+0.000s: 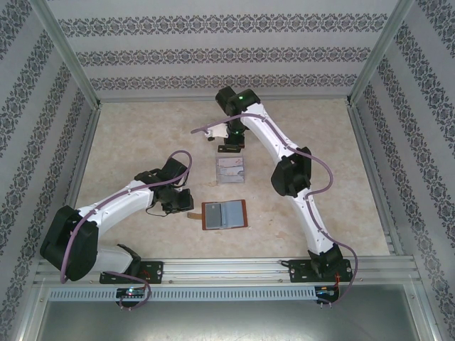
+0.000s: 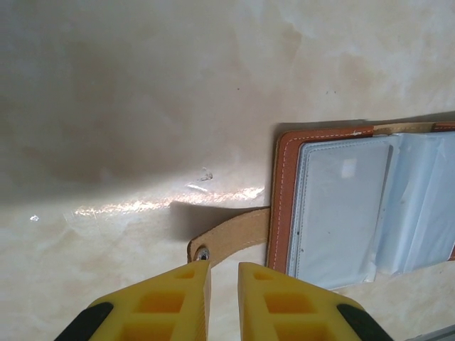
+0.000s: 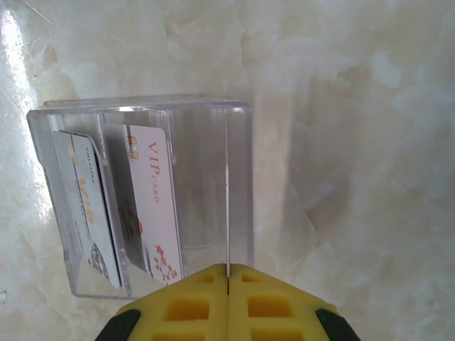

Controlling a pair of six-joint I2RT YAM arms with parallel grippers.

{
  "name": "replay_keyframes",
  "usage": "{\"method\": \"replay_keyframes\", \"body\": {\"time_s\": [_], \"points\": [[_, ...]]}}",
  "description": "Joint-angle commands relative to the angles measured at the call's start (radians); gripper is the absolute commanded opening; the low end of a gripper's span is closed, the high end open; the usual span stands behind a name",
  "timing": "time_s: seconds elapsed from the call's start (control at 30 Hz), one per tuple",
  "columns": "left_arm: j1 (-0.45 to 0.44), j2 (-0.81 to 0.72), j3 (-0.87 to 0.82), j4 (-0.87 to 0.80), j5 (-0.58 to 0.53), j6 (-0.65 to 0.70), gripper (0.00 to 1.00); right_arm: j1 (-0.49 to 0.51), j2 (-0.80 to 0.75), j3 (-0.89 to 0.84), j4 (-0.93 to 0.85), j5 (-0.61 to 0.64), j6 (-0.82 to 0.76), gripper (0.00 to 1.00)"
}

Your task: Take the credit cards out of the card holder

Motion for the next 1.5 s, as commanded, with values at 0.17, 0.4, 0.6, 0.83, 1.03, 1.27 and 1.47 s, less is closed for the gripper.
{"method": "replay_keyframes", "body": {"time_s": [0.17, 0.4, 0.6, 0.83, 1.03, 1.27, 1.47], "points": [[0.013, -0.020, 0.017, -0.042, -0.022, -0.002, 0.17, 0.020, 0.036, 0.021, -0.091, -0.057, -0.007, 0.00], [0.013, -0.029, 0.005, -0.038, -0.021, 0.002, 0.17, 0.030, 0.033, 0.020, -0.169, -0.078, 0.020, 0.00], [0.013, -0.031, -0.001, -0.036, -0.020, 0.006, 0.17, 0.034, 0.043, 0.007, -0.177, -0.102, 0.034, 0.00], [0.013, -0.021, 0.006, -0.040, -0.018, 0.007, 0.17, 0.035, 0.070, 0.015, -0.142, -0.094, 0.024, 0.08], [0.013, -0.015, 0.024, -0.047, -0.024, 0.010, 0.17, 0.028, 0.063, 0.063, -0.078, -0.031, 0.025, 0.13], [0.013, -0.015, 0.033, -0.051, -0.023, 0.014, 0.17, 0.023, 0.015, 0.062, -0.025, 0.004, 0.028, 0.19], [0.012, -0.004, 0.035, -0.047, -0.017, 0.015, 0.17, 0.021, 0.011, 0.027, 0.040, 0.046, 0.048, 0.20]]}}
